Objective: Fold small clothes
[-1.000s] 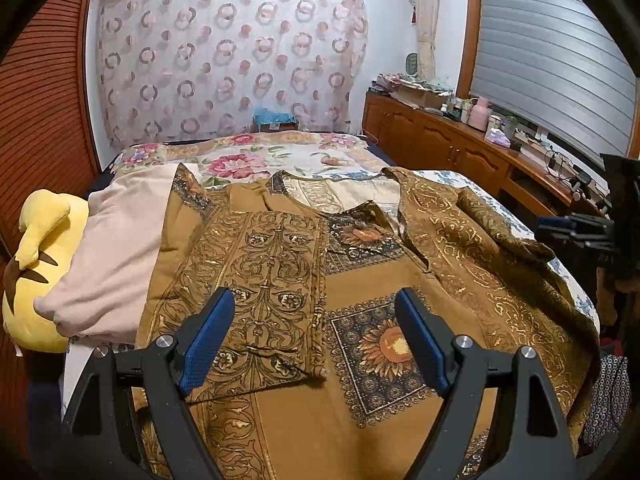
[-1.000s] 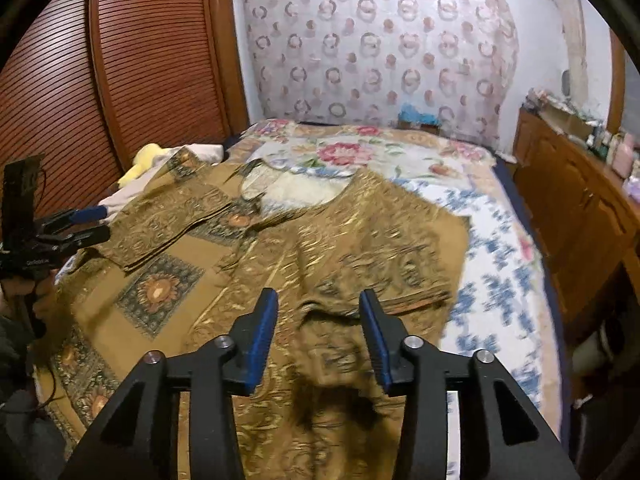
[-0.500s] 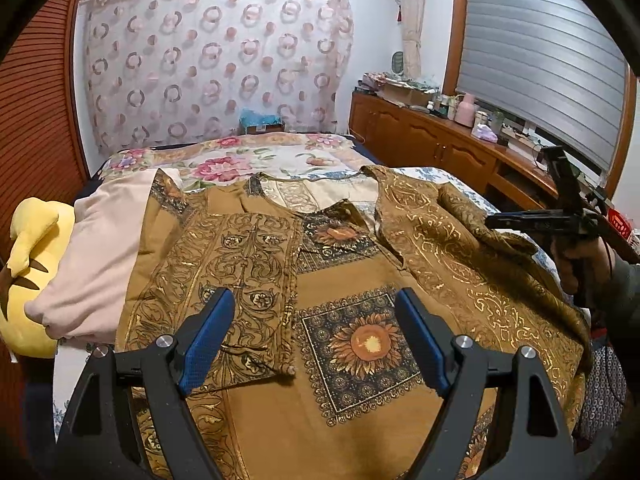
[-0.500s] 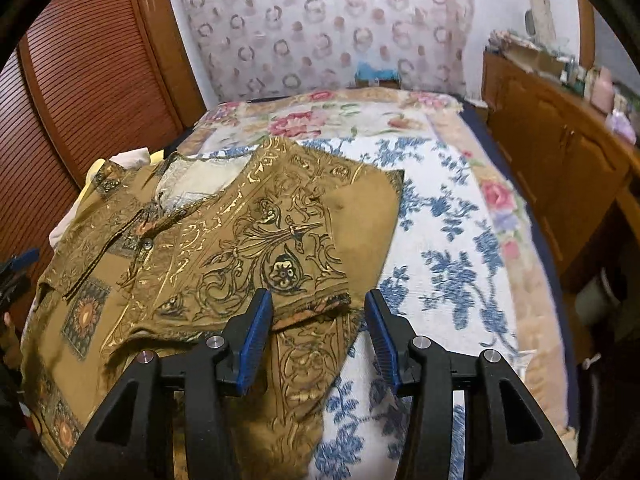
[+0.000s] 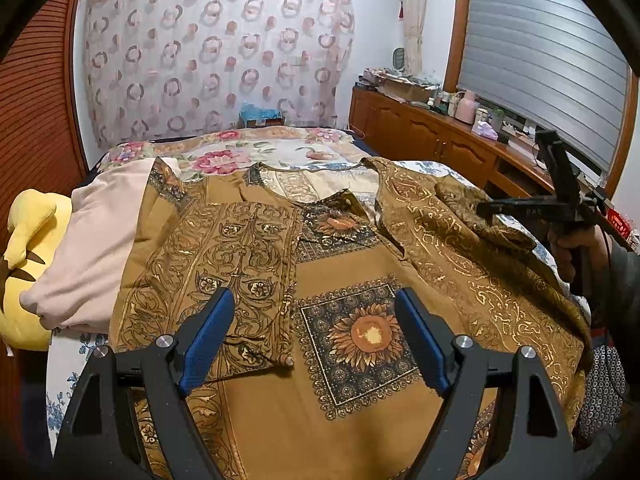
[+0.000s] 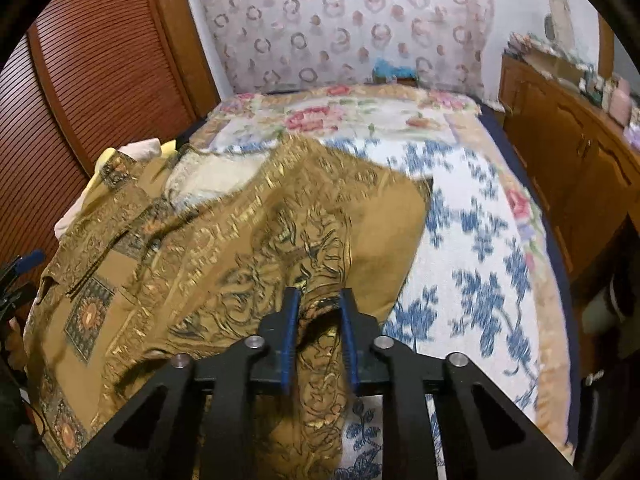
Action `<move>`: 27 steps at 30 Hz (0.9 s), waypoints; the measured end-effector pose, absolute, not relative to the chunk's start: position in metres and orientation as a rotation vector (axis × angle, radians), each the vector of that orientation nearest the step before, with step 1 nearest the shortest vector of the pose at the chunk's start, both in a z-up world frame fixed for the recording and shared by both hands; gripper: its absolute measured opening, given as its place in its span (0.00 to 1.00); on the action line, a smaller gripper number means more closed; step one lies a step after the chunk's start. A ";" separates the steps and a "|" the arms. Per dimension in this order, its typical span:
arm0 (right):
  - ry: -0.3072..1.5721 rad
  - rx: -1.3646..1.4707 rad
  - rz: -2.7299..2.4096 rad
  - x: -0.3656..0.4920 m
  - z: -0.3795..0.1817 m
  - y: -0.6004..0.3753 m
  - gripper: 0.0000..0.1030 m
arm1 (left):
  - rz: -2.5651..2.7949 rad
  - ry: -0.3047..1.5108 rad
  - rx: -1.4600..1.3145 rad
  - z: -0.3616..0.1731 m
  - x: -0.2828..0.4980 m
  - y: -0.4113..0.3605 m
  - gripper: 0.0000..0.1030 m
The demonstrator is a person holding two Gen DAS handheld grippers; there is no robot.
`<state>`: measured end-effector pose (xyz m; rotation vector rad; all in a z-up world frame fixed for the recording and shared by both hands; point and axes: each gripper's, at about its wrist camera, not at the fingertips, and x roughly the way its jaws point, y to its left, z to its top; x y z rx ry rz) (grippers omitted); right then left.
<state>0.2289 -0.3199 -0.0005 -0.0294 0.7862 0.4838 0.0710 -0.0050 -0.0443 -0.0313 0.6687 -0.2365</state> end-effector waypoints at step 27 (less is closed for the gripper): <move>0.679 -0.148 0.460 0.215 0.032 -0.298 0.50 | -0.225 0.673 -0.042 -0.045 0.068 -0.002 0.81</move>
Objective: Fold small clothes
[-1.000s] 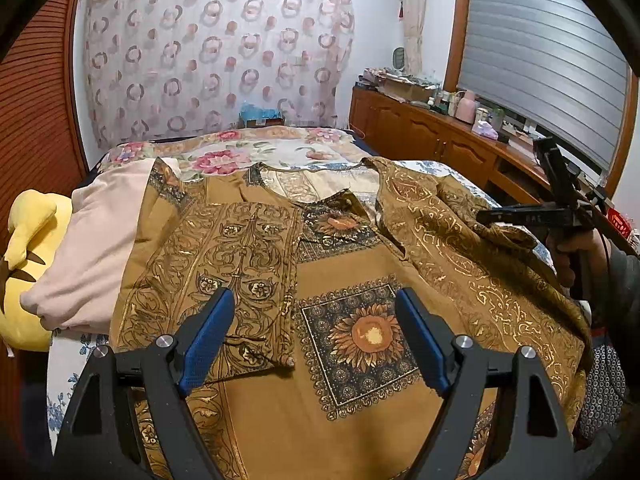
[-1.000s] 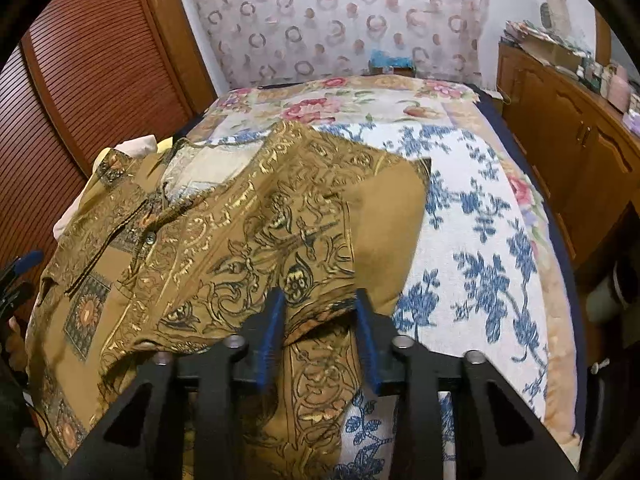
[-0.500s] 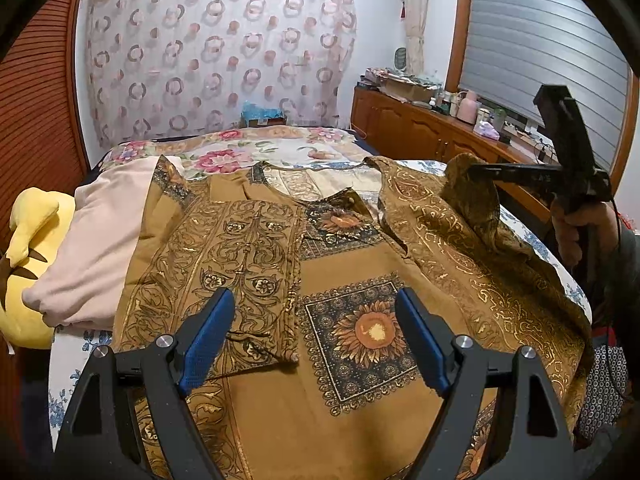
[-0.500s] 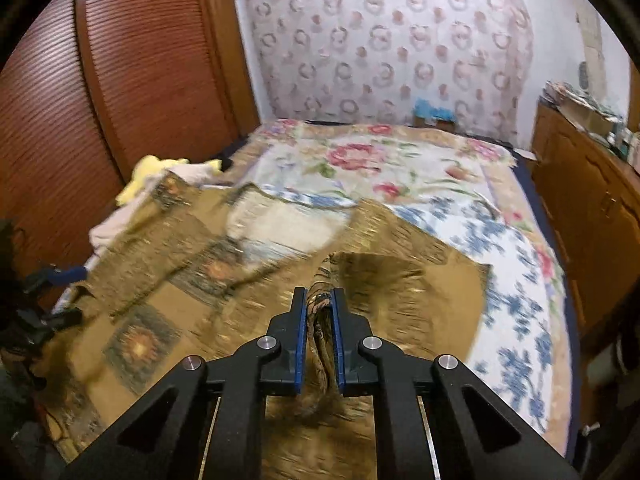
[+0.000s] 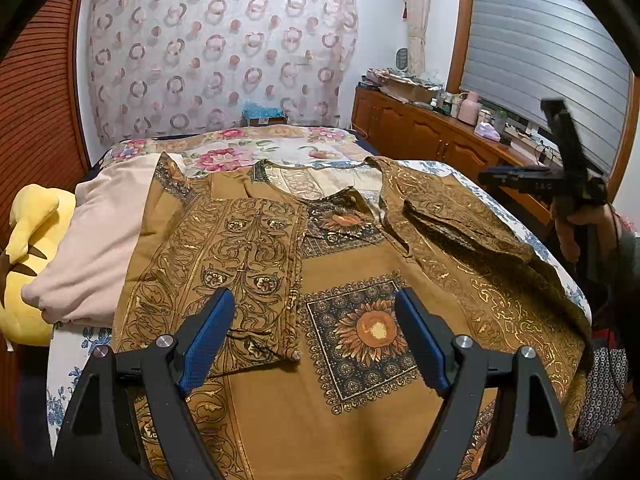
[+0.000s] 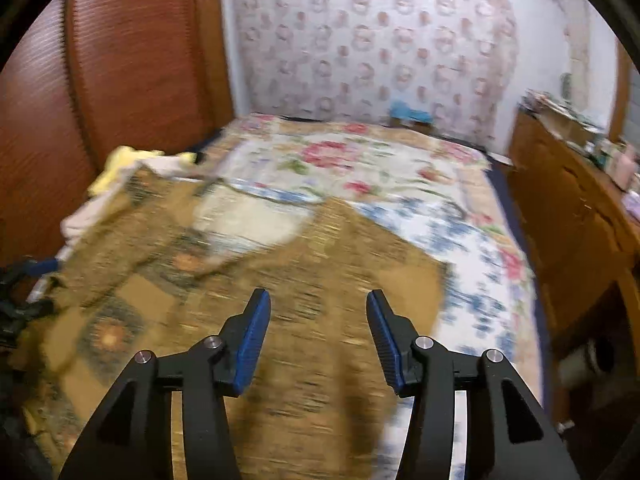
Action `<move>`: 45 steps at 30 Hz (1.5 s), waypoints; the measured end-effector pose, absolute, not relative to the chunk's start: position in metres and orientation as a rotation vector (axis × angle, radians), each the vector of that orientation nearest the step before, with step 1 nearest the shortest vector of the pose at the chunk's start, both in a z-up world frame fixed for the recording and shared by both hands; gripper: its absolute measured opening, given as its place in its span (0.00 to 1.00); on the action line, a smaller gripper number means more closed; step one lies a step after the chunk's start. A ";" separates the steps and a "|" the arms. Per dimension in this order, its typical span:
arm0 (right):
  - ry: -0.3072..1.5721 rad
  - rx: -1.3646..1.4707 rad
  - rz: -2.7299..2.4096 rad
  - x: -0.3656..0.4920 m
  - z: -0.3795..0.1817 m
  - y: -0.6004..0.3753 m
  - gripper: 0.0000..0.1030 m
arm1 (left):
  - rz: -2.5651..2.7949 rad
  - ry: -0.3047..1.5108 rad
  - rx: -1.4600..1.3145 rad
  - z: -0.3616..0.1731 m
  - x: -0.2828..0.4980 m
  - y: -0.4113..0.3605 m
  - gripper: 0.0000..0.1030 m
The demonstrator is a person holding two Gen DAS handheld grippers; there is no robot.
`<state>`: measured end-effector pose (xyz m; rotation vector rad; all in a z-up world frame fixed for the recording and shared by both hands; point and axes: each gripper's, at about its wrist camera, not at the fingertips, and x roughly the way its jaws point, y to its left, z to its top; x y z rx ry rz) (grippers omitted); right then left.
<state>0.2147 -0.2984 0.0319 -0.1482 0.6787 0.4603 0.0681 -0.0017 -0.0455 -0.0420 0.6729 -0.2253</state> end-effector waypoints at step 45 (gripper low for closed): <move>0.810 -0.113 0.300 0.324 -0.021 -0.358 0.42 | -0.151 0.697 -0.050 -0.039 0.111 0.042 0.81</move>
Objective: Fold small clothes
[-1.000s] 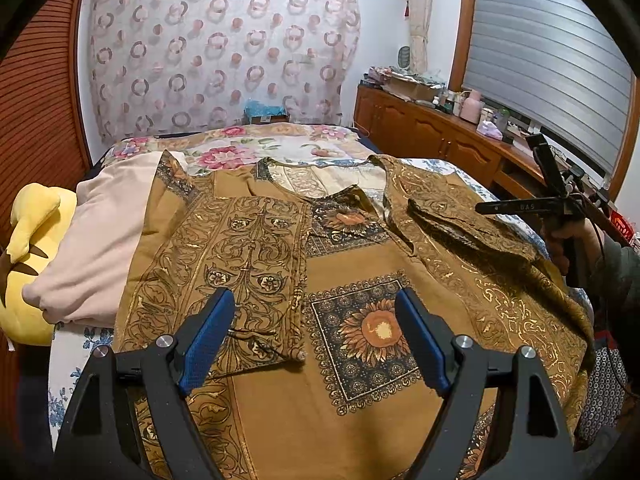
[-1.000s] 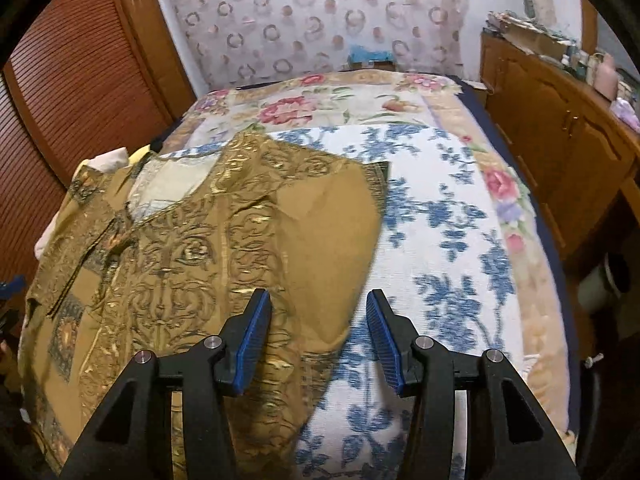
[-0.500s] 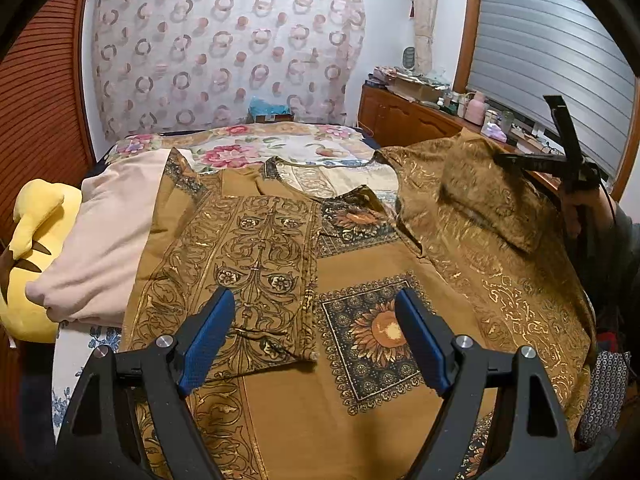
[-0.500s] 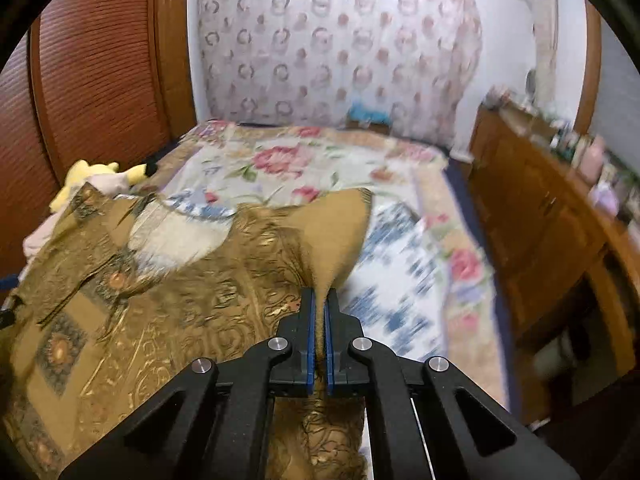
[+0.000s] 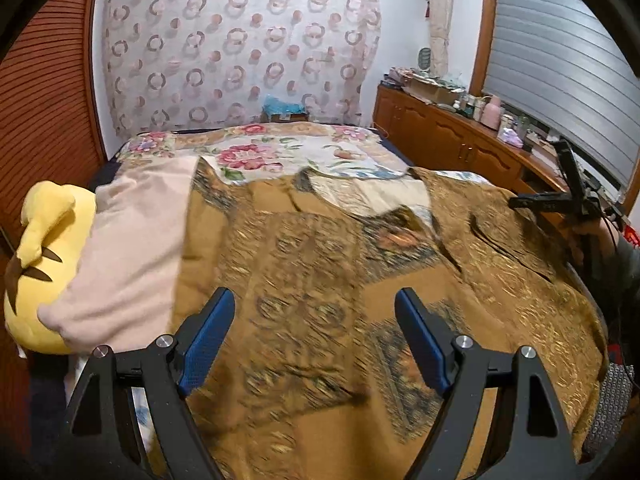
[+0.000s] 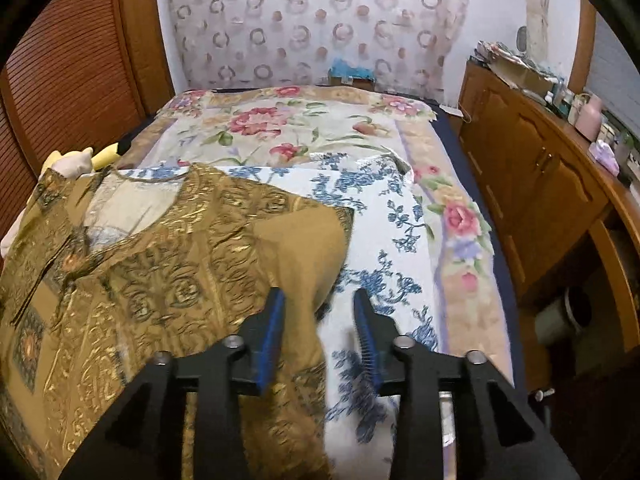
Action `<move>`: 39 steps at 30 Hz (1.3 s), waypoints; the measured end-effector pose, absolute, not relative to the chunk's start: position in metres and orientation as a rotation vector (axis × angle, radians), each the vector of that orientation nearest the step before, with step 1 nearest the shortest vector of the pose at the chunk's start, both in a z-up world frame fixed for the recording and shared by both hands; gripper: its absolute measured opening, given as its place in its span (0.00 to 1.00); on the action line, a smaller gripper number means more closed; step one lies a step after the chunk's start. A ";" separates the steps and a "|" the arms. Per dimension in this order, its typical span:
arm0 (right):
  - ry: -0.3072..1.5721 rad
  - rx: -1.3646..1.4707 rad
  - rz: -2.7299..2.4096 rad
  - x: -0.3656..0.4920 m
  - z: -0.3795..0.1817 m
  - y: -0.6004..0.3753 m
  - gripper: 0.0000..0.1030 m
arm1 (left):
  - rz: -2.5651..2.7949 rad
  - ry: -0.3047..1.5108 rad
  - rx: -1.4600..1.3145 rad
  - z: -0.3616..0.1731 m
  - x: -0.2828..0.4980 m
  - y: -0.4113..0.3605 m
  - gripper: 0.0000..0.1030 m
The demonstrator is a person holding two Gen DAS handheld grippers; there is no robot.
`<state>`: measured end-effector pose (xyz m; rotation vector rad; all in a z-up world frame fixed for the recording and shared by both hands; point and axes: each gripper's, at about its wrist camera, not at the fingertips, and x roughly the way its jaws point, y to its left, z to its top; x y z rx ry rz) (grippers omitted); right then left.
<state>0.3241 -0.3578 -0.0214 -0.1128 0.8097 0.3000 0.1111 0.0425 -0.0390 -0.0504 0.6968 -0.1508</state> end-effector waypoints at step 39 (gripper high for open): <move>0.771 -0.152 0.393 0.369 -0.040 -0.353 0.46 | -0.114 0.865 -0.048 -0.053 0.262 0.111 0.38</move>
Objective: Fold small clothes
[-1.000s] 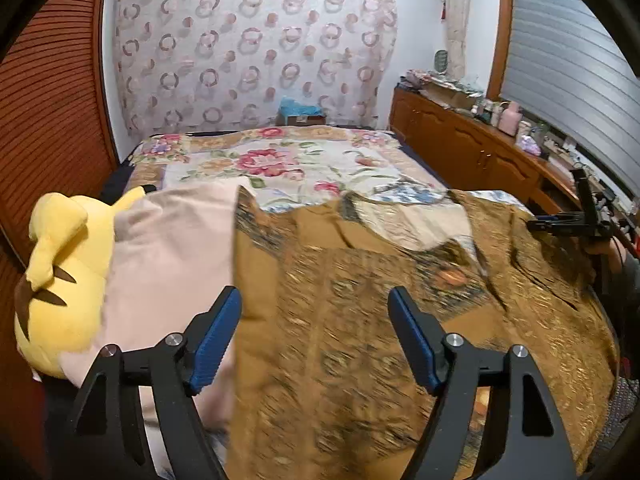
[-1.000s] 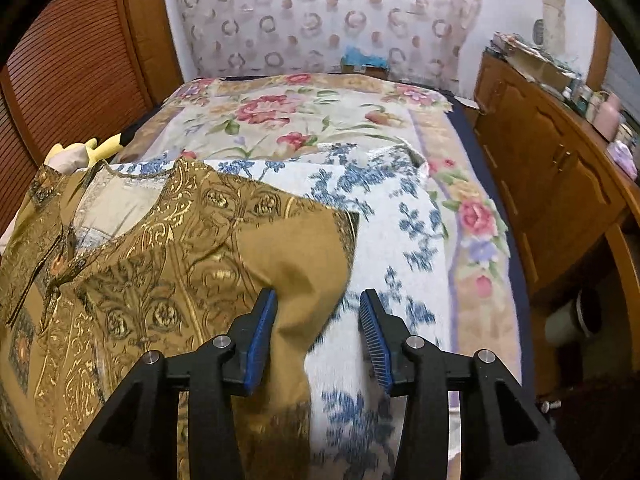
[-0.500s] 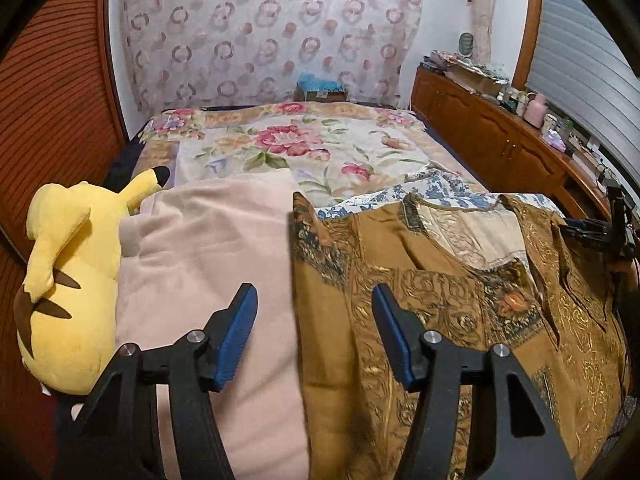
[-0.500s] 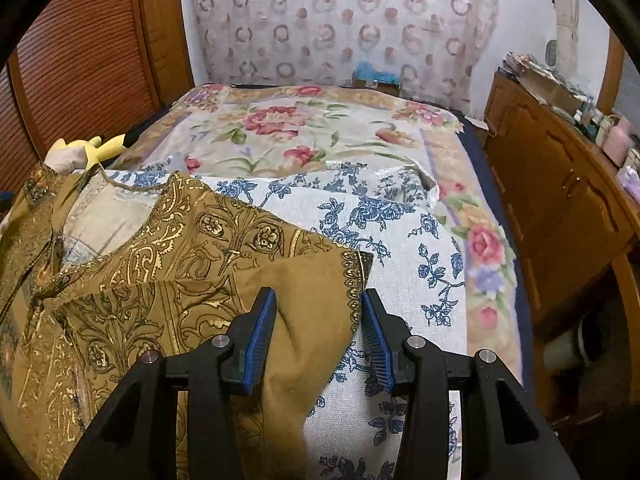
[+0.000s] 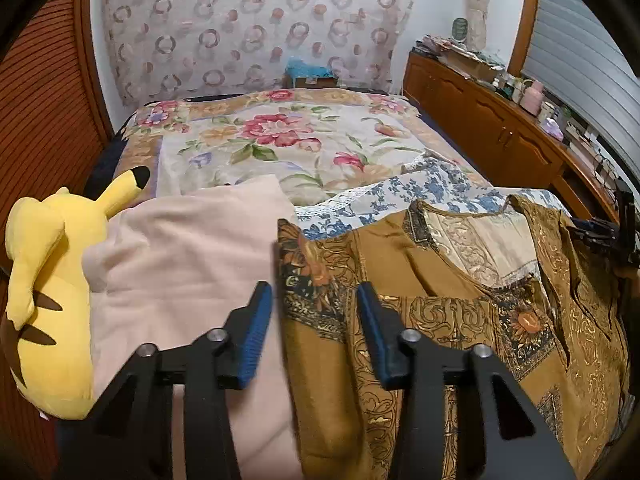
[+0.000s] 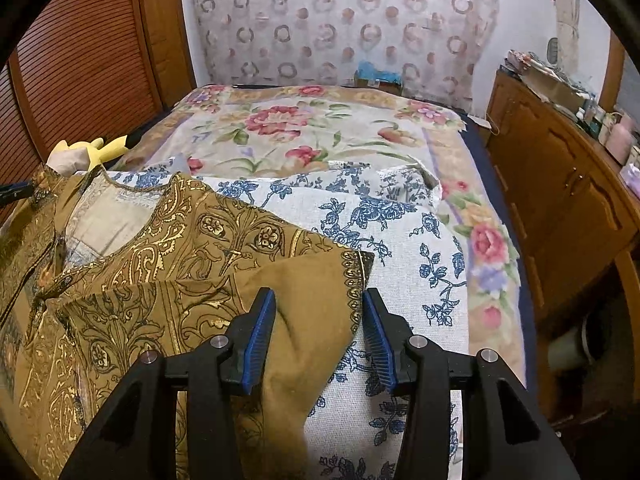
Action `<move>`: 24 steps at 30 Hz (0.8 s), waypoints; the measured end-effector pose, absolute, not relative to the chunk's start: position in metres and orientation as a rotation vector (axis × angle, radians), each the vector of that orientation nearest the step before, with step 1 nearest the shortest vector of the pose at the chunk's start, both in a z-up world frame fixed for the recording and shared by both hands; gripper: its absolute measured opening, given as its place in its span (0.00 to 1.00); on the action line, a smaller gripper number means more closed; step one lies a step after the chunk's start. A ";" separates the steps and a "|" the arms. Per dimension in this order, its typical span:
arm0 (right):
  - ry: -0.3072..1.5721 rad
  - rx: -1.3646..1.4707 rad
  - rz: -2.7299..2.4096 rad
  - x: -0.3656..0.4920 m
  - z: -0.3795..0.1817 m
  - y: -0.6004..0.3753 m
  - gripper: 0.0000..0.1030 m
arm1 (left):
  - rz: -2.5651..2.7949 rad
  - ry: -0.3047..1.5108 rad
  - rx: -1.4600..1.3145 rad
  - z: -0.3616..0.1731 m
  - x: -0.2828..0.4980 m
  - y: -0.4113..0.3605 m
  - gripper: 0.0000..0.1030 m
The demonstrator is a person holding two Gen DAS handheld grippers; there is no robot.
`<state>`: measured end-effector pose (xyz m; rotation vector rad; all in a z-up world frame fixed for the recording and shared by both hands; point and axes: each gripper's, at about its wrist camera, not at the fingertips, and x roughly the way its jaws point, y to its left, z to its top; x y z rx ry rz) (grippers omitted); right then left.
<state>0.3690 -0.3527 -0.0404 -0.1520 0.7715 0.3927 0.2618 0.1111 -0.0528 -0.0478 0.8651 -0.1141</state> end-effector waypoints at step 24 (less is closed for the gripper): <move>0.573 -0.165 0.485 0.282 0.023 -0.339 0.05 | -0.290 0.643 -0.036 0.018 0.163 0.069 0.03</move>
